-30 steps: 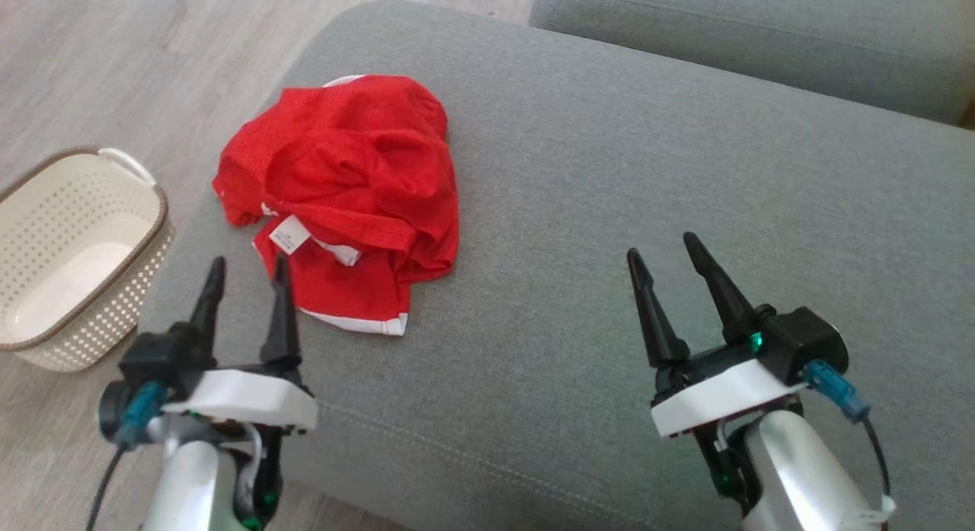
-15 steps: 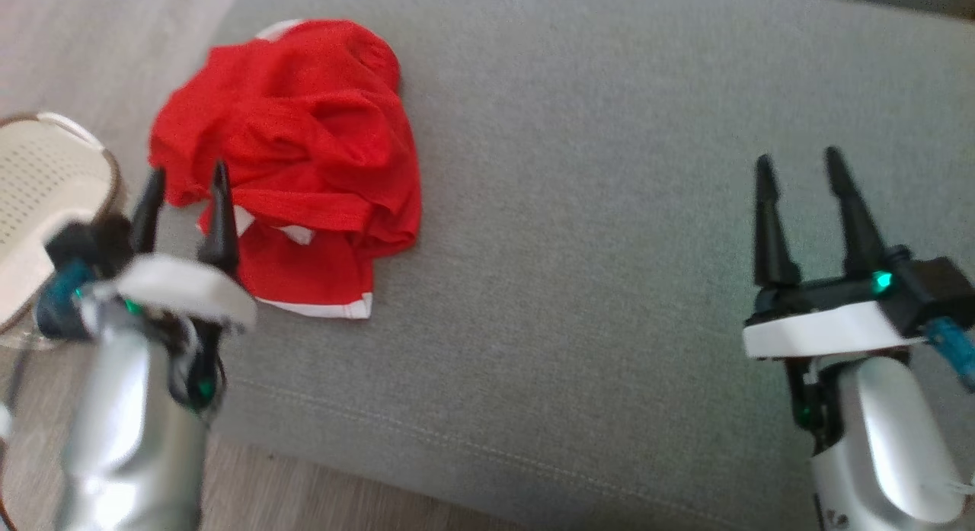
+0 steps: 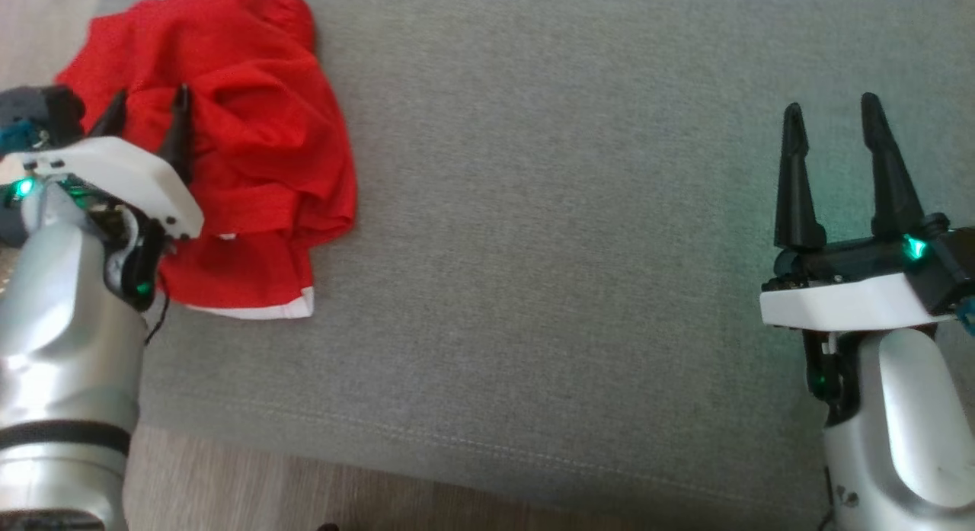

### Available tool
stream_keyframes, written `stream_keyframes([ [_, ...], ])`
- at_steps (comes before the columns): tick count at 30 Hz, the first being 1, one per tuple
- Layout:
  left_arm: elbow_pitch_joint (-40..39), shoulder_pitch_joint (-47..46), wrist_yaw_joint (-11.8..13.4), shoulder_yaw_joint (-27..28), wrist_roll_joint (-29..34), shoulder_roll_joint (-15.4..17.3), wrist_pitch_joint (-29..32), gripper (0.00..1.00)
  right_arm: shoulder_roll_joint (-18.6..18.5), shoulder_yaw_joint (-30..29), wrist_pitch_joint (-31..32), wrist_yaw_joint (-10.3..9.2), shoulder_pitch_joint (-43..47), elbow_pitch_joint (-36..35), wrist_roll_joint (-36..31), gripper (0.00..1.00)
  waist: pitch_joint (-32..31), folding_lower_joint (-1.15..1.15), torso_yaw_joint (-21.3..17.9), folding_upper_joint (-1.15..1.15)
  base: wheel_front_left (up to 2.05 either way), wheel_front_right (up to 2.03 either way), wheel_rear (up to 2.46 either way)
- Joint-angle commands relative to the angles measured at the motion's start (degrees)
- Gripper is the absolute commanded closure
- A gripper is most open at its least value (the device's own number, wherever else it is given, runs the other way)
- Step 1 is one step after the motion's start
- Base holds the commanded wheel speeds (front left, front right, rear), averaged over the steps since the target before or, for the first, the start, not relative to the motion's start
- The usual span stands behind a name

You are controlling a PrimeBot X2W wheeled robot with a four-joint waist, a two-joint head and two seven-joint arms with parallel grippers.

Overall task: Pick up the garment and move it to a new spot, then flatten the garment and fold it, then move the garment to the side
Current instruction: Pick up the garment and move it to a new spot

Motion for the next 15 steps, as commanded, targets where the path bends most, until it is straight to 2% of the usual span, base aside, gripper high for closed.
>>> stream_keyframes([
  [1, -0.3, -2.5, 0.0, 1.0, -0.4, 3.6, 0.3, 0.00, -0.1, 1.8, 0.1, 0.44, -1.0, -2.1, -0.4, 0.00, 1.0, 0.00, -1.1, 0.00, 0.00, 0.00, 0.00],
  [4, 3.0, -4.0, 0.0, -2.1, -1.5, 4.4, 2.6, 0.00, -0.1, 2.3, 0.0, 0.44, -1.1, -2.1, -0.4, 0.00, 1.4, 0.00, -1.8, 0.00, 0.00, 0.00, 0.00],
  [5, 3.7, -4.3, 0.0, -3.1, -2.2, 4.6, 3.2, 0.20, -0.1, 2.4, 0.0, 0.44, -1.1, -2.0, -0.3, 0.00, 1.5, 0.00, -2.0, 0.00, 0.00, 0.00, 0.00],
  [6, 4.2, -4.6, 0.0, -4.0, -3.0, 4.9, 3.4, 0.86, -0.1, 2.5, 0.0, 0.44, -1.1, -1.9, -0.3, 0.00, 1.4, 0.00, -2.1, 0.00, 0.00, 0.00, 0.00],
  [7, 4.5, -4.9, 0.0, -4.8, -3.7, 5.1, 3.2, 1.00, -0.1, 2.5, -0.1, 0.44, -1.0, -1.8, -0.2, 0.00, 1.3, 0.00, -2.2, 0.00, 0.00, 0.00, 0.00],
  [11, 5.1, -5.6, 0.0, -6.8, -5.7, 6.2, 0.3, 1.00, -0.1, 2.5, -0.3, 0.44, -0.6, -0.9, 0.2, 0.00, 0.0, 0.00, -2.1, 0.00, 0.00, 0.00, 0.00],
  [15, 4.8, -5.9, 0.0, -6.7, -8.0, 5.8, -4.5, 1.00, -0.1, 2.8, -0.6, 0.44, -0.1, 0.3, 1.2, 0.00, -2.0, 0.00, -1.5, 0.00, 0.00, 0.00, 0.00],
])
